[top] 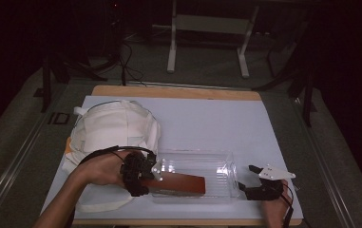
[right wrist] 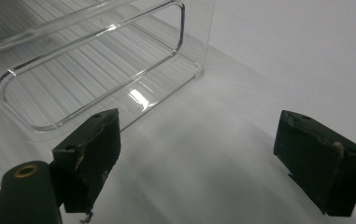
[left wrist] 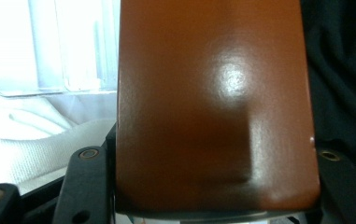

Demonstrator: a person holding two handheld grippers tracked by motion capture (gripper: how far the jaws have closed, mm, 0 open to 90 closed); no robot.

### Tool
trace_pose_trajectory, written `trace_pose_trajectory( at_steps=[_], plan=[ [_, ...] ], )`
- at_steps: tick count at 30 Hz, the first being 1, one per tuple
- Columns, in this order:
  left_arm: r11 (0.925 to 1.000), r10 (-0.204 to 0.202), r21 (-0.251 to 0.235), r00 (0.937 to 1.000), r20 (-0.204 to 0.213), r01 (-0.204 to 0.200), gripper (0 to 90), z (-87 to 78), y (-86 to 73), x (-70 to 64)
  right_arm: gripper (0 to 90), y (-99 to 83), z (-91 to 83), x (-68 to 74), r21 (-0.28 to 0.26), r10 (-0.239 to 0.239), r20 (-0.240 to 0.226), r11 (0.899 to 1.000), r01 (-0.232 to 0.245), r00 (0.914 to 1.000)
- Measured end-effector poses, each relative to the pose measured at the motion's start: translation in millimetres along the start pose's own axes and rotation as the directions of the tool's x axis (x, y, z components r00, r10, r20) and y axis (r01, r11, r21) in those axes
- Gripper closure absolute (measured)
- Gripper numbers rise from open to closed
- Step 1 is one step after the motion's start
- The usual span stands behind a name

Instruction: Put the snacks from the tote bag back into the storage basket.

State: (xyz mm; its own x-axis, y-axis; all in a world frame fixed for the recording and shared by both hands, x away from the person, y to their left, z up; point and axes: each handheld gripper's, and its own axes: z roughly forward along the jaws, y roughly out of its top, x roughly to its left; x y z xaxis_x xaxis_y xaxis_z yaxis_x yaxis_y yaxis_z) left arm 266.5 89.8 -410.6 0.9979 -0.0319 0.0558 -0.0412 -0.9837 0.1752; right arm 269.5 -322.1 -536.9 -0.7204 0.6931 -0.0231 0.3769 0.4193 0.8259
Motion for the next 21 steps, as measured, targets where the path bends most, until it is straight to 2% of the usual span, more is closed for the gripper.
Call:
trace_pose_trajectory(
  at_steps=[21],
  plan=[
    [0.9997, 0.013, 0.018, 0.9999, 0.009, -0.013, 43.0, 0.5, 23.2, 4.0, 14.8, 0.1, 0.2, -0.1, 0.004, 0.002, -0.002, 1.0, -0.002, 1.0]
  ],
)
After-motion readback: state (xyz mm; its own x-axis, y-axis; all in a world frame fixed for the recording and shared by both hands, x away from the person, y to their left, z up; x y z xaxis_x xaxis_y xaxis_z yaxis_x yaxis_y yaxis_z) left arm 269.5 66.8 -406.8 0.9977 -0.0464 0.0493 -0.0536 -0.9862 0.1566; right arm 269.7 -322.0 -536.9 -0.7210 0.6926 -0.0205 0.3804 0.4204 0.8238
